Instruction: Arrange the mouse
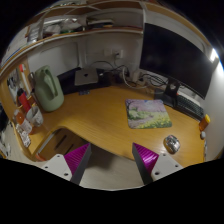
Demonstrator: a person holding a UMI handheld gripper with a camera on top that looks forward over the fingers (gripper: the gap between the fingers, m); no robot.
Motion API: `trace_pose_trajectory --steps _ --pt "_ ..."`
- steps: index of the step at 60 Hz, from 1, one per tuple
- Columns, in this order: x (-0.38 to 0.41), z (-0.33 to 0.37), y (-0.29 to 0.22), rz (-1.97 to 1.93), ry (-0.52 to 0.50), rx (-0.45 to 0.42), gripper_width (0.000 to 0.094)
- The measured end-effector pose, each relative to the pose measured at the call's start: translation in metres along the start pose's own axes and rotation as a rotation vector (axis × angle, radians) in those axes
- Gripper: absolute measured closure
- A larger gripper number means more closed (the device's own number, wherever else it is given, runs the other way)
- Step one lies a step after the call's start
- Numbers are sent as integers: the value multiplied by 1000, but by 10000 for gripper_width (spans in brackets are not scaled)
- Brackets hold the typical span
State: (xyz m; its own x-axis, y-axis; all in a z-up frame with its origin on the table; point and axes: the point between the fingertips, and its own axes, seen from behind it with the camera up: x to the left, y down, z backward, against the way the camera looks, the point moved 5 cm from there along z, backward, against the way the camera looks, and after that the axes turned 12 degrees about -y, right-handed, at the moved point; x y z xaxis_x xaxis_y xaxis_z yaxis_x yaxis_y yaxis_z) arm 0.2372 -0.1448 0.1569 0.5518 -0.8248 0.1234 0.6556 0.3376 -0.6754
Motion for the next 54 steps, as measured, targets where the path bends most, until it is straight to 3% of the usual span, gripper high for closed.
trace_pose_trajectory --steps 37,54 --pt "-170 62 92 -266 324 -43 72" --pt "-220 60 106 -274 371 -116 73"
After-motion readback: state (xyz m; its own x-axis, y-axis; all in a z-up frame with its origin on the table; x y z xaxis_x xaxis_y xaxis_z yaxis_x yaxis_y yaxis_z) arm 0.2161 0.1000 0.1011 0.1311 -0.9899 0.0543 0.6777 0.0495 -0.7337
